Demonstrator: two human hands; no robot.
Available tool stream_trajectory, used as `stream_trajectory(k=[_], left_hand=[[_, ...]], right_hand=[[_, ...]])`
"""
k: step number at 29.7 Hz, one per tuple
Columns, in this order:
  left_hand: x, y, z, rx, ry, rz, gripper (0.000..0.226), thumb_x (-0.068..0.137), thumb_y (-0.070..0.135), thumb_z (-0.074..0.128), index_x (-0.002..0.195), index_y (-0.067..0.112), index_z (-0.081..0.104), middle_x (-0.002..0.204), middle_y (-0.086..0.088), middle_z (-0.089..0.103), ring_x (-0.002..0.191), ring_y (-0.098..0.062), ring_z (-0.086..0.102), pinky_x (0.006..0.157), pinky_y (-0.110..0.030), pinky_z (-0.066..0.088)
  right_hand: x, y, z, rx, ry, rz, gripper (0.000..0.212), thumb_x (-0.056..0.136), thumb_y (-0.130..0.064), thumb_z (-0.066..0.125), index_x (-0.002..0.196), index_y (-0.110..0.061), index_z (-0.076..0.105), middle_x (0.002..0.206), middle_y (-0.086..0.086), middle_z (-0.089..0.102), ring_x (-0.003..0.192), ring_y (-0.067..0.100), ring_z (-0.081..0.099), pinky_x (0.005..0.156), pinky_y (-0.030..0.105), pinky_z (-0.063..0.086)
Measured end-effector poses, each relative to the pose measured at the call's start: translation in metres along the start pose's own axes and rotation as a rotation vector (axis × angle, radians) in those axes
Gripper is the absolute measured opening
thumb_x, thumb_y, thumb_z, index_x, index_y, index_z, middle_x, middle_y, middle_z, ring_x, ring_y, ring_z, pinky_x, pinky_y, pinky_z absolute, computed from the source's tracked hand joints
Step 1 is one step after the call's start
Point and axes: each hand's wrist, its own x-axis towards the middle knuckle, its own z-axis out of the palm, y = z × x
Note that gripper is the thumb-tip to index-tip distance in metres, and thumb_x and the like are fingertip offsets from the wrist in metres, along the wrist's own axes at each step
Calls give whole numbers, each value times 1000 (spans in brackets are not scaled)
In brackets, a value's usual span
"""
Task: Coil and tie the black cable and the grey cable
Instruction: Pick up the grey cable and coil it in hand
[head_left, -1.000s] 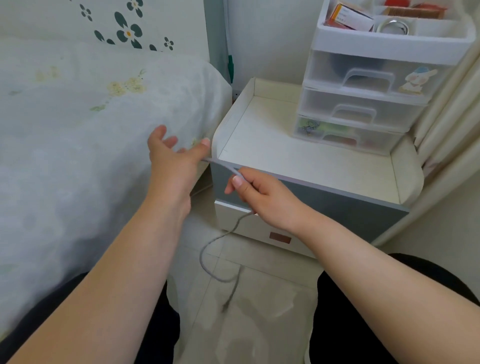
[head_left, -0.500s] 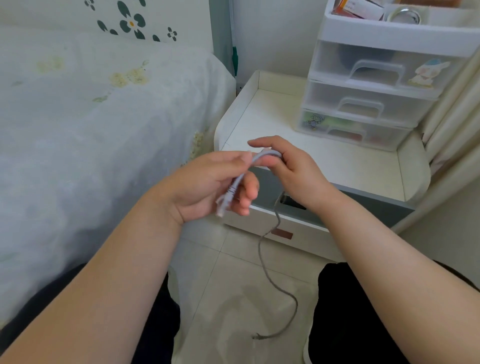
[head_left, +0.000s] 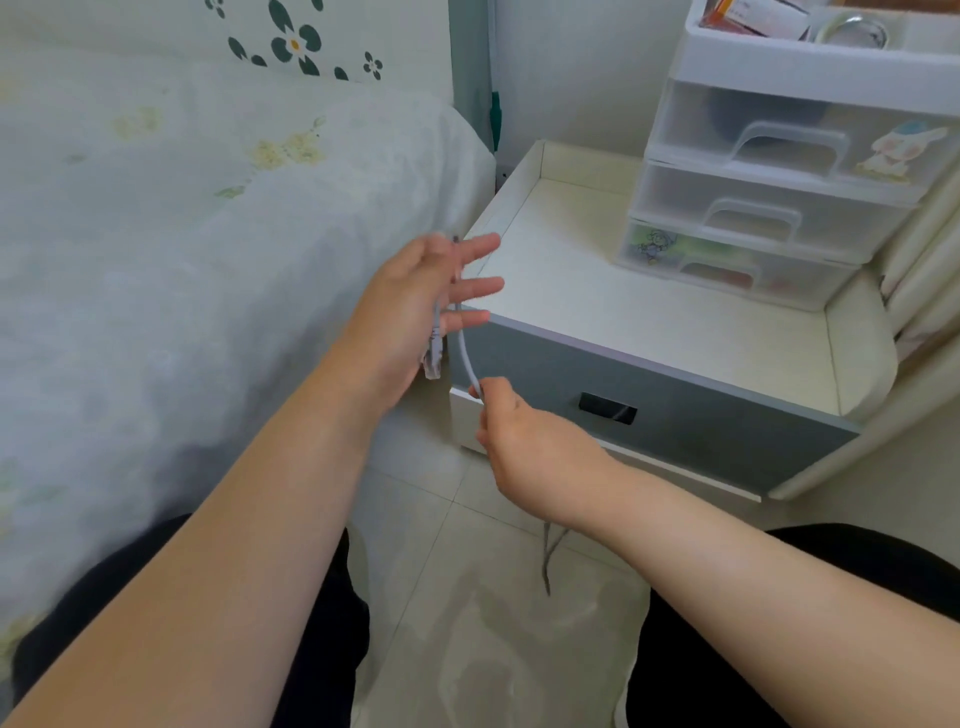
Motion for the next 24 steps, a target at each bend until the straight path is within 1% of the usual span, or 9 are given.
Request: stream_trajectory(k=[2, 4, 7, 10, 14, 16, 18, 20, 24], left_hand=[[-2, -6, 1, 248, -107, 44, 29, 105, 26, 29, 89, 20, 51, 124, 10, 62, 105, -11, 65, 89, -33, 54], [-4, -13, 5, 464, -192, 71, 29, 104, 27, 30, 86, 18, 50, 118, 15, 63, 101, -5, 65, 89, -31, 53], [-4, -23, 8, 664, -228, 121, 30, 103, 28, 34, 86, 8, 47, 105, 11, 68, 87, -11, 67, 82, -38, 53], [-4, -23, 6, 778, -180, 207, 31, 101, 33, 35, 84, 10, 46, 75, -2, 63, 72, -22, 61, 72, -44, 50], [-2, -18, 5, 749, -121, 122, 33, 102, 32, 35, 76, 24, 52, 64, 8, 61, 48, 1, 55, 53, -21, 43], [-1, -15, 3, 725, -116, 104, 35, 103, 31, 35, 75, 24, 55, 54, 11, 59, 45, 5, 51, 50, -13, 37], [-1, -14, 1, 696, -202, 46, 40, 103, 31, 34, 75, 20, 59, 45, 11, 53, 42, 1, 46, 47, -11, 34], [-3, -14, 0, 609, -326, -64, 44, 104, 32, 32, 78, 15, 63, 46, 9, 46, 42, -3, 39, 47, -14, 33], [-7, -14, 1, 141, -439, -191, 43, 101, 33, 33, 83, 8, 62, 50, 4, 38, 43, -9, 31, 44, -20, 30]], right_hand=[[-3, -2, -11, -70, -5, -30, 40, 93, -6, 40, 131, -11, 30, 102, 9, 49, 68, 31, 54, 52, 38, 40], [-4, -4, -25, -78, 43, -81, 43, 98, -15, 37, 139, -17, 28, 105, 7, 50, 78, 32, 58, 59, 38, 45], [-3, -1, -39, -31, 148, -136, 29, 96, -18, 41, 125, -17, 39, 93, 1, 63, 79, 28, 62, 64, 40, 50], [2, 4, -48, 103, 191, -80, 25, 92, -26, 54, 112, -18, 41, 81, -3, 67, 71, 20, 60, 65, 36, 48], [3, 9, -62, 911, 8, 1, 24, 90, -7, 60, 105, -14, 43, 76, -1, 69, 71, 12, 57, 59, 23, 42], [3, 15, -68, 1063, -52, -2, 27, 88, -2, 60, 110, -11, 47, 81, 0, 73, 83, 19, 61, 61, 25, 44], [4, 20, -70, 922, 33, 22, 24, 87, -9, 64, 106, -16, 52, 74, -5, 72, 76, 18, 59, 61, 30, 44], [6, 27, -70, 642, 216, 68, 21, 83, -27, 70, 98, -23, 56, 68, -6, 68, 64, 15, 54, 60, 32, 43], [5, 36, -71, 501, 455, 24, 27, 80, -45, 68, 80, -20, 59, 70, 1, 60, 67, 18, 51, 63, 32, 42]])
